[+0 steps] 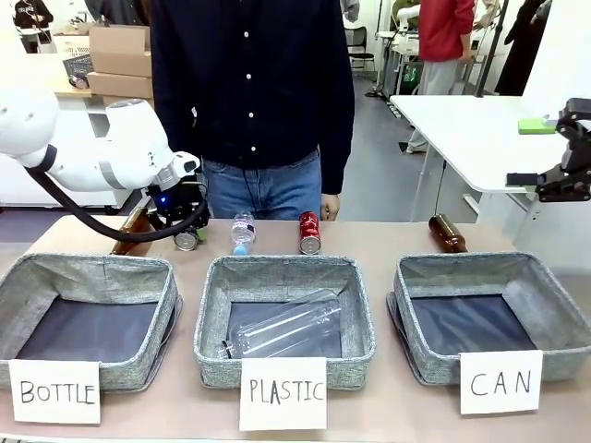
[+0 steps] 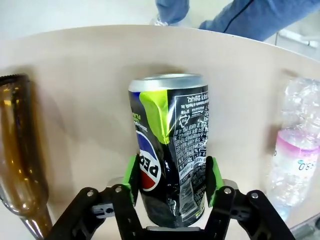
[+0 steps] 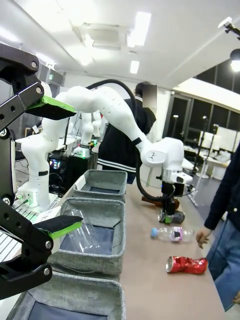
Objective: Sort the can waste into the basket.
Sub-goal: Pick up the can waste from the table and place it in the right Fabric basket.
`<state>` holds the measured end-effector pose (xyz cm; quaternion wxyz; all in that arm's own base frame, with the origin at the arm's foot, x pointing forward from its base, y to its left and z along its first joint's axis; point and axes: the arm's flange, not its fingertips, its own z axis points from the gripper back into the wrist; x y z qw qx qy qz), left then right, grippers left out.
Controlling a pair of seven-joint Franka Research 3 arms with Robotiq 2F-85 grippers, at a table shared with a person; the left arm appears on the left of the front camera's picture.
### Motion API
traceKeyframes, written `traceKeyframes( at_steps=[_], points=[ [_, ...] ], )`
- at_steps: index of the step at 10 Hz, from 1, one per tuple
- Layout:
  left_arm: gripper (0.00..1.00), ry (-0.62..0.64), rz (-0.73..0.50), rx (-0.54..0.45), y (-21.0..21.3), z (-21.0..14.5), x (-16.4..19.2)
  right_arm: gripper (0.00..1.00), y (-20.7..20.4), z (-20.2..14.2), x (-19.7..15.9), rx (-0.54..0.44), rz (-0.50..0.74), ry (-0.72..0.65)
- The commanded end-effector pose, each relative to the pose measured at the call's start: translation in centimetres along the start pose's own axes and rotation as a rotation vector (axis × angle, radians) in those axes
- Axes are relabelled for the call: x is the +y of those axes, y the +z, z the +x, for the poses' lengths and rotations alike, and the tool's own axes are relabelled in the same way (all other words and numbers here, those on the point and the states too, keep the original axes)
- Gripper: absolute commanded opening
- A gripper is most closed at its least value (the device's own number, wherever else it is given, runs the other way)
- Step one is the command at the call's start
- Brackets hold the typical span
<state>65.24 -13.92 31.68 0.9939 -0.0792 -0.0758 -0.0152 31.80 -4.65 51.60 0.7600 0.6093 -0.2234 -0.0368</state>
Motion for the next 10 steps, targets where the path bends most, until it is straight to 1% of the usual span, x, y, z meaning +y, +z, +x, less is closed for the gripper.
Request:
traceKeyframes(
  at_steps=[1, 2, 3, 5, 8, 9, 10],
  points=[
    [0.0, 0.019, 0.036, -0.005, 0.2, 0.3, -0.3, 1.0, -0.3, 0.3, 0.0, -0.007, 0.015, 0.024],
    [0.16, 0.025, 0.026, -0.014, 0.3, 0.2, -0.2, 1.0, -0.3, 0.3, 0.0, -0.007, 0.015, 0.024],
    [0.05, 0.045, 0.028, -0.009, 0.4, 0.1, -0.2, 1.0, -0.3, 0.3, 0.0, -0.007, 0.015, 0.024],
    [0.05, 0.073, 0.021, -0.009, 0.7, -0.3, 0.0, 1.0, -0.3, 0.3, 0.0, -0.007, 0.015, 0.024],
    [0.05, 0.098, -0.012, -0.055, 2.9, -1.3, 1.1, 1.0, -0.3, 0.3, 0.0, -0.007, 0.015, 0.024],
    [0.05, 0.095, -0.044, -0.061, 5.2, -2.4, 1.6, 1.0, -0.3, 0.3, 0.0, -0.007, 0.015, 0.024],
    [0.05, 0.062, -0.099, -0.039, 9.2, -5.1, 2.1, 1.0, -0.3, 0.3, 0.0, -0.007, 0.015, 0.024]
  ],
)
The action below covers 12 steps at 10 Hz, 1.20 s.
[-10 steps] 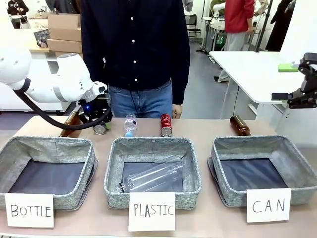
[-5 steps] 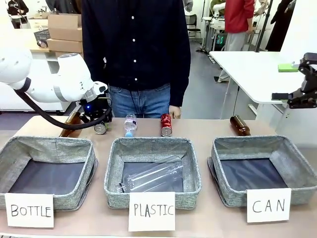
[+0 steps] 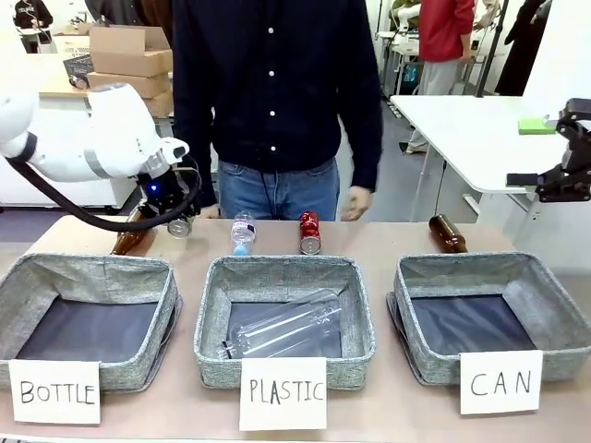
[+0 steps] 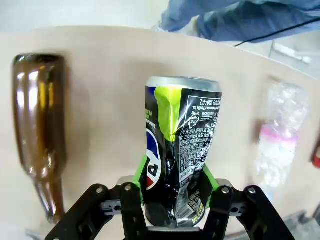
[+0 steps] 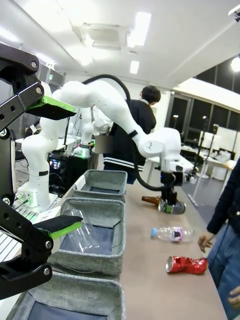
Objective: Sort the can waste into the basket.
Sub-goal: Pick up the can waste from the table and place it in the right Fabric basket.
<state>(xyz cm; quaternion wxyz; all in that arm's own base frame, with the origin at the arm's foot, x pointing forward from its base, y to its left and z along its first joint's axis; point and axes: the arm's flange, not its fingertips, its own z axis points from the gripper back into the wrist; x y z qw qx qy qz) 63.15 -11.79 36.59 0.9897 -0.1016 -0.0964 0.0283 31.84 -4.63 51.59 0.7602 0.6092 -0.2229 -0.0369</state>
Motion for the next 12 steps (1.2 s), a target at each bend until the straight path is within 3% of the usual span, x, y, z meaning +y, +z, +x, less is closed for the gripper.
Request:
traceKeyframes(
  at_steps=[1, 2, 4, 6, 7, 10, 11, 12],
  points=[
    [0.05, -0.152, -0.211, 0.135, 9.8, -8.5, 2.6, 1.0, -0.3, 0.3, 0.0, -0.008, 0.016, 0.024],
    [0.05, -0.282, -0.251, 0.145, 13.7, -13.8, 4.4, 1.0, -0.3, 0.3, 0.0, -0.008, 0.016, 0.024],
    [0.05, -0.554, -0.378, 0.056, 17.6, -23.9, 7.4, 1.0, -0.3, 0.3, 0.0, -0.008, 0.016, 0.024],
    [0.05, -0.64, -0.415, -0.084, 17.5, -28.4, 9.1, 1.0, -0.3, 0.3, 0.0, -0.008, 0.016, 0.024],
    [0.05, -0.533, -0.374, 0.06, 16.3, -22.4, 5.8, 1.0, -0.3, 0.3, 0.0, -0.008, 0.016, 0.024],
    [0.05, -0.533, -0.374, 0.06, 16.3, -22.4, 5.8, 1.0, -0.1, 0.1, 0.0, 0.001, -0.004, 0.001],
    [0.43, -0.567, -0.394, 0.028, 16.4, -24.7, 6.6, 1.0, 2.2, 0.5, 4.7, 0.037, -0.049, 0.167],
    [0.43, -0.687, -0.481, -0.06, 15.7, -22.8, 2.0, 1.0, 4.7, 0.4, 7.7, 0.079, -0.199, 0.281]
  ],
)
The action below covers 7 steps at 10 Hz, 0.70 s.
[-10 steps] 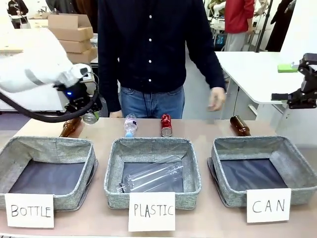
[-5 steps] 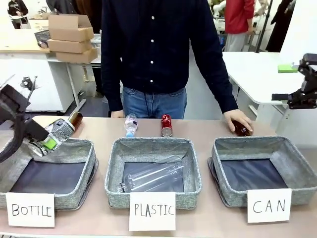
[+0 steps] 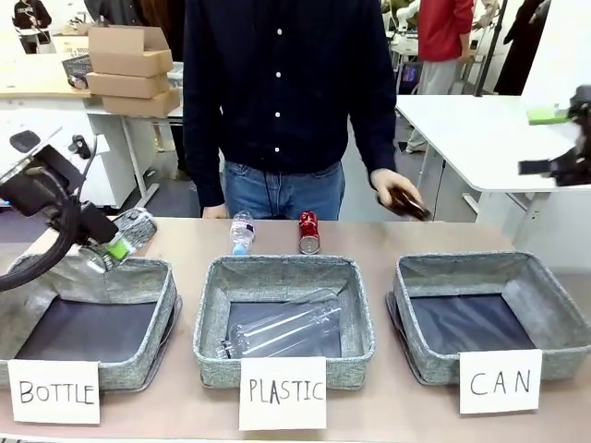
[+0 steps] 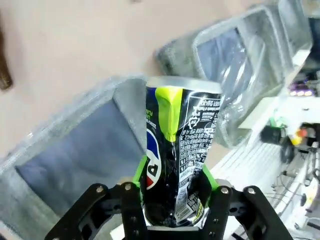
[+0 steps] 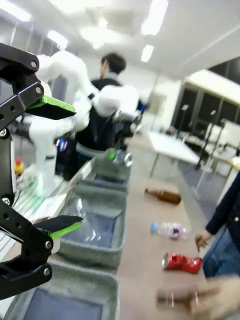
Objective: Sort the can waste into the basket.
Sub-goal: Pick up the can waste from the table and place it in the right Fabric basket.
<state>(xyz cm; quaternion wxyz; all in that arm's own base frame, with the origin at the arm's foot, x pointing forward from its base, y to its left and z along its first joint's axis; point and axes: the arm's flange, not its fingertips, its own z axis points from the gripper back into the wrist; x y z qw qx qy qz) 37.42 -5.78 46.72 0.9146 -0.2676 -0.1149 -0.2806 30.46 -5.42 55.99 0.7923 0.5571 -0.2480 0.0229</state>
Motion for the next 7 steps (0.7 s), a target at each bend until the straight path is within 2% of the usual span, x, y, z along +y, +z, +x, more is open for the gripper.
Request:
traceKeyframes(
  at_steps=[1, 2, 3, 4, 5, 6, 7],
  points=[
    [0.43, -0.255, -0.012, -0.134, -3.1, 5.5, -6.0, 1.0, 7.2, -0.2, 4.5, 0.067, -0.186, 0.185],
    [0.43, -0.432, -0.027, -0.137, -4.4, 8.7, -11.2, 1.0, 11.9, -1.4, 4.4, 0.087, -0.273, 0.211],
    [0.43, -0.621, -0.051, -0.129, -5.8, 11.3, -17.6, 1.0, 16.3, -3.7, 2.6, 0.108, -0.359, 0.205],
    [0.43, -0.732, -0.103, -0.098, -7.5, 12.7, -22.5, 1.0, 18.4, -6.3, 0.7, 0.133, -0.439, 0.178],
    [0.43, -0.803, -0.131, -0.098, -9.9, 14.0, -27.1, 1.0, 19.2, -8.5, -0.8, 0.154, -0.414, 0.156],
    [0.43, -0.877, -0.096, -0.107, -13.7, 15.9, -32.1, 1.0, 19.2, -10.0, -2.4, 0.179, -0.343, 0.127],
    [0.43, -0.927, -0.111, -0.059, -18.4, 17.8, -37.0, 1.0, 18.5, -10.1, -4.4, 0.11, -0.258, 0.088]
  ],
)
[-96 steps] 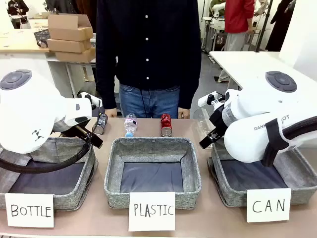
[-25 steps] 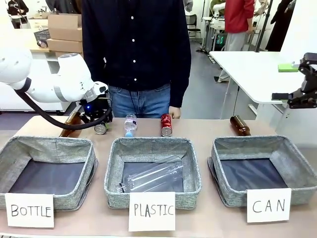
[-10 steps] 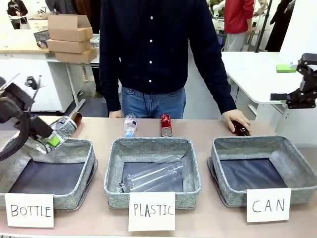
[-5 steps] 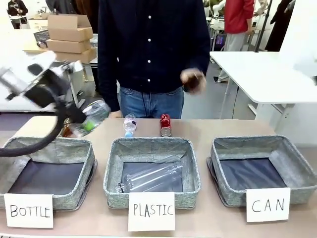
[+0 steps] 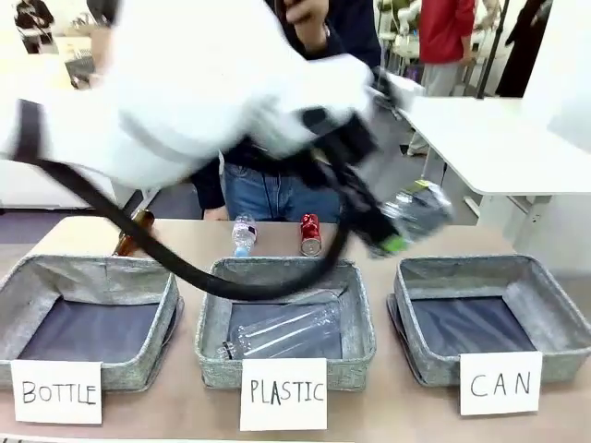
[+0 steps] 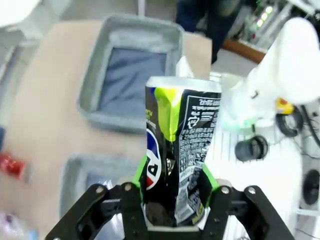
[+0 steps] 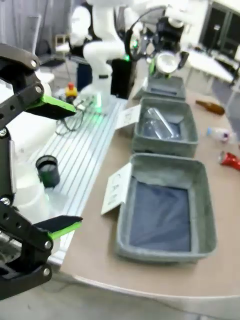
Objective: Sort the can waste into the basket.
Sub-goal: Pick up the can waste from the table and place it in the right Fabric basket.
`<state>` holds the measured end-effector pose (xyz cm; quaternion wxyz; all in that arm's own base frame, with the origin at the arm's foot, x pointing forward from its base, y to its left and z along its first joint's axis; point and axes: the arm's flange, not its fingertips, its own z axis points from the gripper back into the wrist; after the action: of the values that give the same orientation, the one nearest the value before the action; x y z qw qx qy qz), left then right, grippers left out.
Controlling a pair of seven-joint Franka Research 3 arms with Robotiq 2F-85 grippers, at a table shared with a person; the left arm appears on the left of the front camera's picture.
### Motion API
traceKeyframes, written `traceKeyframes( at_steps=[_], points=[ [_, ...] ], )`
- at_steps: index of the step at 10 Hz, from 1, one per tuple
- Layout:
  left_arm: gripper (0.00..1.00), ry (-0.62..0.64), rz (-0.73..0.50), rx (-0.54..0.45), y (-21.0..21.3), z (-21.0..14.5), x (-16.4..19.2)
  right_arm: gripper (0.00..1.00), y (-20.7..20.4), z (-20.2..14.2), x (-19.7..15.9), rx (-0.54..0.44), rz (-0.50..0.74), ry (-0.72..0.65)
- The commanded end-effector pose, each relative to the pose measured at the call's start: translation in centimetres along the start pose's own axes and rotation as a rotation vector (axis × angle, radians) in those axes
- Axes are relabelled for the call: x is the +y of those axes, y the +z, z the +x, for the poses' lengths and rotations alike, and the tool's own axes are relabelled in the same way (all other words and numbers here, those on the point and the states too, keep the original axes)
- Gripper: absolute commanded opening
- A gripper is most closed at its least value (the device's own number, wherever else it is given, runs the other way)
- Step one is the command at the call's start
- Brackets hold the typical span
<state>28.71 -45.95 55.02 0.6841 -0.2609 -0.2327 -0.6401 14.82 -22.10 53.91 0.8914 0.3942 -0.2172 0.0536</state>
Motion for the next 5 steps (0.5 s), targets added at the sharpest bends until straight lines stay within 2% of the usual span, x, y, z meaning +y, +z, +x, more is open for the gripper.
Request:
traceKeyframes(
  at_steps=[1, 3, 5],
  points=[
    [0.43, -0.07, -0.008, 0.029, -6.6, 3.5, 1.4, 1.0, 1.4, 1.2, 1.7, 0.0, -0.056, 0.026],
    [0.43, -0.048, 0.066, 0.002, -11.9, 4.4, 0.1, 1.0, 1.4, 1.2, 1.7, 0.0, -0.056, 0.026],
    [0.43, 0.02, 0.182, 0.007, -15.4, 4.4, 2.6, 1.0, 1.4, 1.2, 1.7, 0.0, -0.056, 0.026]
  ],
)
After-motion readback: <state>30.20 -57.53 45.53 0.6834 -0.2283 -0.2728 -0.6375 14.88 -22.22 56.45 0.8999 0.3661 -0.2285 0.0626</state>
